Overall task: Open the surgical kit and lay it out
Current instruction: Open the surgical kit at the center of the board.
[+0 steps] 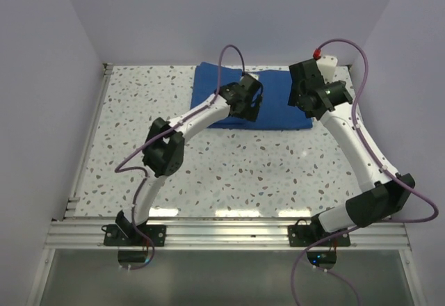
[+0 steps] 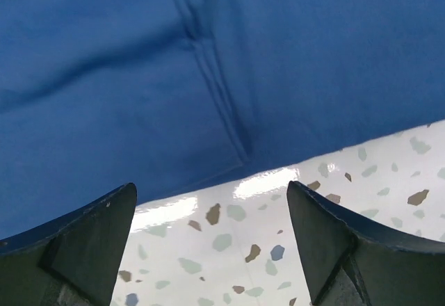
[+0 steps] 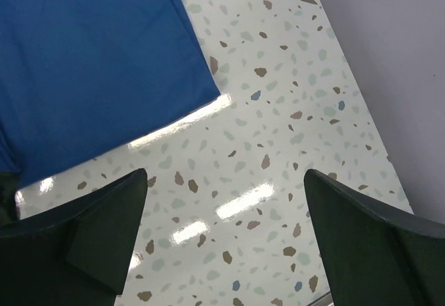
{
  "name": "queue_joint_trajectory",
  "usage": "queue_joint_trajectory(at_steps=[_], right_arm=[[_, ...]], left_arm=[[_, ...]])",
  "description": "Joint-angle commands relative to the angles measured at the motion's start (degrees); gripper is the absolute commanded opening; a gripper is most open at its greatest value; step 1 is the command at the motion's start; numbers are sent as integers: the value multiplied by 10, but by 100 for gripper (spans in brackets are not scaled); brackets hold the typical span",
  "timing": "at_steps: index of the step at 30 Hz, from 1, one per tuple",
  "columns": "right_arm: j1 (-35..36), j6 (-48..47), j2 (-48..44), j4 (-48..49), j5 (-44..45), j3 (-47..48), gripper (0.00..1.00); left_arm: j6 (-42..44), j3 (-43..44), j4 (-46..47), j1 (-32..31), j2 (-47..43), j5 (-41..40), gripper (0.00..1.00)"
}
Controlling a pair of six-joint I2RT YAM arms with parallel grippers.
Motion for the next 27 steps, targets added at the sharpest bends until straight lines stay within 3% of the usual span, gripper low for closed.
queue_joint_trajectory(at_steps=[1, 12, 27], right_arm=[[1, -19, 0, -8, -34, 15, 99], [1, -56, -32, -2, -49, -1, 99], [1, -54, -6, -3, -88, -3, 99]], left_arm=[[14, 38, -6, -15, 41, -33, 93], [2, 99, -34, -46, 138, -107, 93], [-20, 76, 5, -12, 46, -140, 82]])
